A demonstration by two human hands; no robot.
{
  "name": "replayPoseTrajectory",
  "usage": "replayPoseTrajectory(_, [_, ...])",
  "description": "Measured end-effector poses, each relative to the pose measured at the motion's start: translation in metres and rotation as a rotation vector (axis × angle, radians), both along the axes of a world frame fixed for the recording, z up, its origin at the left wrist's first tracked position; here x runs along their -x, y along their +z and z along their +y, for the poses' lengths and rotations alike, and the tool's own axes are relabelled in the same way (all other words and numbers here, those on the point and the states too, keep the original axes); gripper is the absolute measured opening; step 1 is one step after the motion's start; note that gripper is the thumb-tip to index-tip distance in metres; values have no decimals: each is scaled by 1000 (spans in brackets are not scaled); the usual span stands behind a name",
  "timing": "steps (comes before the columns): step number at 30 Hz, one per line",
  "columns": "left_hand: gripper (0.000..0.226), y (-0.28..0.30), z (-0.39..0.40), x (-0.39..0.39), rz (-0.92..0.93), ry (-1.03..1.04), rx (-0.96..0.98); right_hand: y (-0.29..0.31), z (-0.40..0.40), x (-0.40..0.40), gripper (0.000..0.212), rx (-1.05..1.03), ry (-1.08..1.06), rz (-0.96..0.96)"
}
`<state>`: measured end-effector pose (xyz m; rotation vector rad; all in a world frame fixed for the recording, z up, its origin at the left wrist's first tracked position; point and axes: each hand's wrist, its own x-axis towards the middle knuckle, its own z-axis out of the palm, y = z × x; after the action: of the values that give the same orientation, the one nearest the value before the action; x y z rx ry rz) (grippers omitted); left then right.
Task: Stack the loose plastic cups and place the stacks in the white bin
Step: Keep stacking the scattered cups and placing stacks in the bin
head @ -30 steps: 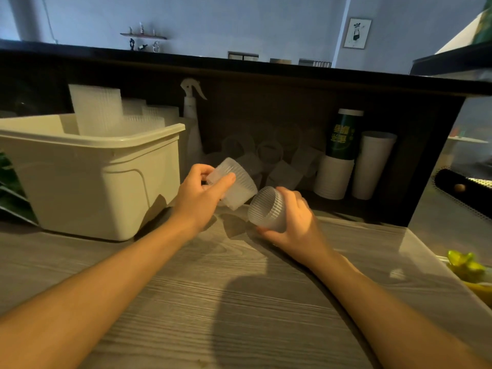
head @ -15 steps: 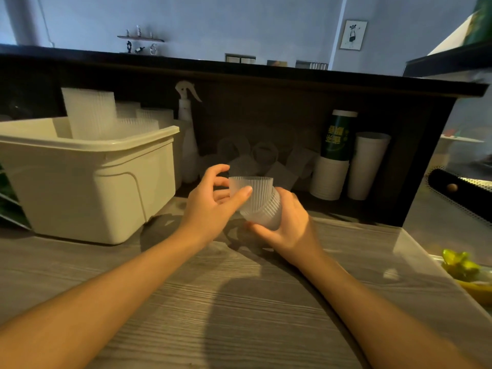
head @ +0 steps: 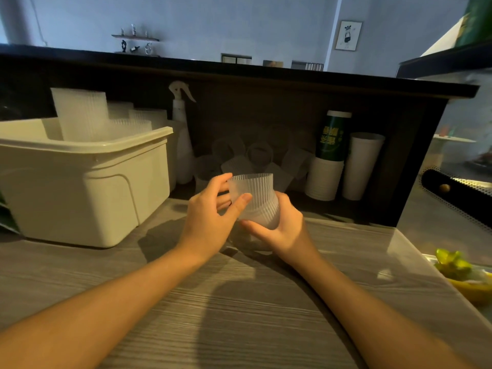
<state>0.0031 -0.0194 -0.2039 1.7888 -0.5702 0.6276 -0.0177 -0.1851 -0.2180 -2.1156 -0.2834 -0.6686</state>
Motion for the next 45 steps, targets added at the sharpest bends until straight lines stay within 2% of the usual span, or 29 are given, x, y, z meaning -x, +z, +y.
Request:
replayPoseTrajectory(3, [63,-1,3,-1,10,-17,9,1,0,0,65,-19,6,33])
replayPoseTrajectory(7, [65,-8,2,-2,-7,-66,-233,0,-4,-2,67,-159,-14,-1])
replayPoseTrajectory(11, [73,-14,1,-9,-17,-14,-437,0,-8,-1,68,-159,-42,-23])
replayPoseTrajectory(16, [67,-21,0,-16,63,-56,-453,0,-25,-3,69,-89,-160,-27])
replayPoseTrajectory(19, [57,-18,-2,-18,111,-50,-436,7,-43,0,73,-133,-307,-22])
replayPoseTrajectory(25, [48,0,-22,-46,116,70,-431,2,-75,10,75,-100,-440,-4])
replayPoseTrajectory(28, [56,12,-54,-62,176,177,-426,-2,-83,11,68,-259,-466,-48])
replayPoseTrajectory(32, [72,19,-100,-76,306,366,-607,-2,-85,4,65,-305,-460,-37])
replayPoseTrajectory(35, [61,16,-121,-83,312,438,-621,-3,-87,-1,65,-302,-462,-31])
replayPoseTrajectory(40, [23,6,-130,-96,285,459,-528,-5,-89,-5,62,-289,-489,-13])
replayPoseTrajectory(43, [14,5,-128,-99,278,437,-479,-5,-89,-6,63,-280,-495,-3])
replayPoseTrajectory(45, [17,6,-126,-97,253,406,-430,-4,-89,-6,64,-270,-504,11])
